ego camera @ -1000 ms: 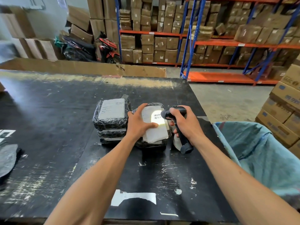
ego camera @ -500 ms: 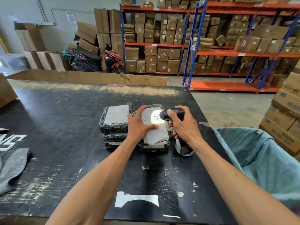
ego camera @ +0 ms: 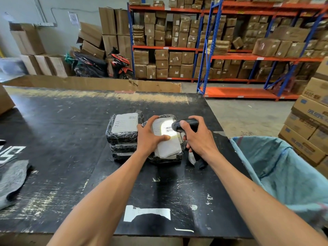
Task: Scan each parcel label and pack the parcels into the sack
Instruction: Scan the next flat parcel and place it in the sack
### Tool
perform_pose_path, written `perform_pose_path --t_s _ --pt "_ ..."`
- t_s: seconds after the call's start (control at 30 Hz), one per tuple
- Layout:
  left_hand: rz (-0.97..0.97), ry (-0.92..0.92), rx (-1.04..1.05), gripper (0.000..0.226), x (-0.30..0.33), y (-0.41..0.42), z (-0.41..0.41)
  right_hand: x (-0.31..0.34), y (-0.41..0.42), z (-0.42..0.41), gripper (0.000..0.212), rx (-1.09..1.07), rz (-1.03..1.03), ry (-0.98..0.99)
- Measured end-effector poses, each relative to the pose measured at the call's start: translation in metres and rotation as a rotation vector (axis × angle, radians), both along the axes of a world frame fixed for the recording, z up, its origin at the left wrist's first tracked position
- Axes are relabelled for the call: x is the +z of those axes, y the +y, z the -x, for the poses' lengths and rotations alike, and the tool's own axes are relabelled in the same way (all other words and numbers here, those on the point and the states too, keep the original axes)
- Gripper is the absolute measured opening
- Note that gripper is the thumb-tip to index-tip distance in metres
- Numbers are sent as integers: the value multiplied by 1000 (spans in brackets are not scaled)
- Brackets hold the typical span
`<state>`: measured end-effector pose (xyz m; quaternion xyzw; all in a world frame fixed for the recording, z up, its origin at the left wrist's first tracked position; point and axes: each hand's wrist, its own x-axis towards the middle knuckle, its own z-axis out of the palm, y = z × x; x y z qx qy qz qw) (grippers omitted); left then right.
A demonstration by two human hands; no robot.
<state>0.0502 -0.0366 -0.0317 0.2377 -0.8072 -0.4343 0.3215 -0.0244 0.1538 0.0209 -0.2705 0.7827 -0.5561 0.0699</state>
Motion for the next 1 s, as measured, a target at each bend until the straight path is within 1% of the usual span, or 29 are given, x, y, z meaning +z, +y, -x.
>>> perform_pose_path --t_s 0.43,0.57,0.67,0.8,0.93,1.0 --pt "-2 23 10 87 4 4 -6 -1 5 -3 50 18 17 -13" --pt "16 42 34 85 14 -4 -9 -11 10 -2 59 6 -41 -60" --pt "7 79 57 85 28 -14 -10 -30 15 -4 59 -3 -80 -112" --pt "2 138 111 88 42 -25 -12 -73 17 -10 55 21 -225 -105" --pt "-5 160 134 89 43 -26 -16 -111 13 -17 60 21 -428 -78" --pt "-12 164 126 88 40 -24 -18 -123 9 -20 64 12 -469 -97"
